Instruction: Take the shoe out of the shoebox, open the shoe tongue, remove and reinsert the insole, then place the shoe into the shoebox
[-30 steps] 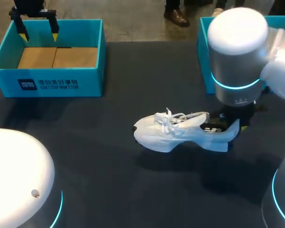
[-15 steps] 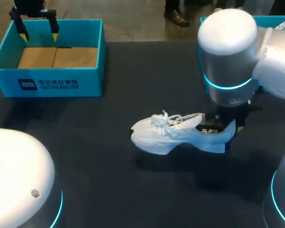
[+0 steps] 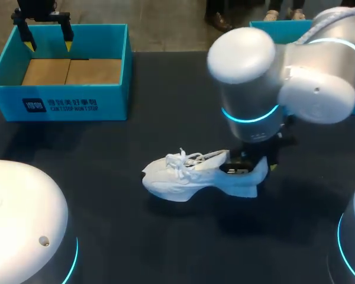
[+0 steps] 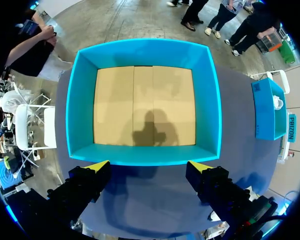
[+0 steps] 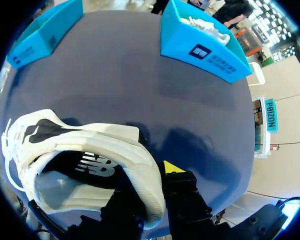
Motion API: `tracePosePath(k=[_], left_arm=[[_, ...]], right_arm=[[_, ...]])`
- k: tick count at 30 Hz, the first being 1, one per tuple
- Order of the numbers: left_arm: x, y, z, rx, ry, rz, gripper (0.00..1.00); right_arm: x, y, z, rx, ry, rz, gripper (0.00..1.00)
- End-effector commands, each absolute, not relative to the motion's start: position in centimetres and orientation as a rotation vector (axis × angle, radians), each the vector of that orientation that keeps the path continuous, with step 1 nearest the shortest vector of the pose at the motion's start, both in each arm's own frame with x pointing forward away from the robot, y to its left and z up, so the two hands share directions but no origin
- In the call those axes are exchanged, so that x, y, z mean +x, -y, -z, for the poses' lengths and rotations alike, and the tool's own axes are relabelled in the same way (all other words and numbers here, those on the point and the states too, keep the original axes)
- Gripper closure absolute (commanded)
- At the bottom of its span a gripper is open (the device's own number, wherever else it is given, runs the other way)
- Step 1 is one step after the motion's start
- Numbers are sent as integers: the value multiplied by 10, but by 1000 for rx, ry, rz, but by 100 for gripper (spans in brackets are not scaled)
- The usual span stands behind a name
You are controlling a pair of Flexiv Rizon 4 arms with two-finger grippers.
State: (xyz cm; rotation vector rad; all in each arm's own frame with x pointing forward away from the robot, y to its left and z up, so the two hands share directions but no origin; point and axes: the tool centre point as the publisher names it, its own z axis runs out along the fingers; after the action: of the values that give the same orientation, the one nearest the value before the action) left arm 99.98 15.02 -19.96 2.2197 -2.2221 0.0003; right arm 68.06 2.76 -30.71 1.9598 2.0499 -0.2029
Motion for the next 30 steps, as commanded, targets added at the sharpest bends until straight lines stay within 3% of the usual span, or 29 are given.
tracePosePath(k=[1,30], left_arm=[[1000,-150,200,2220,2222,0,0],[1000,-150,200,2220,2222,0,0]], right_arm=[[681,-53,329,1940,-2024,251,100],[658,-80,365,1959,-2066,279,100]])
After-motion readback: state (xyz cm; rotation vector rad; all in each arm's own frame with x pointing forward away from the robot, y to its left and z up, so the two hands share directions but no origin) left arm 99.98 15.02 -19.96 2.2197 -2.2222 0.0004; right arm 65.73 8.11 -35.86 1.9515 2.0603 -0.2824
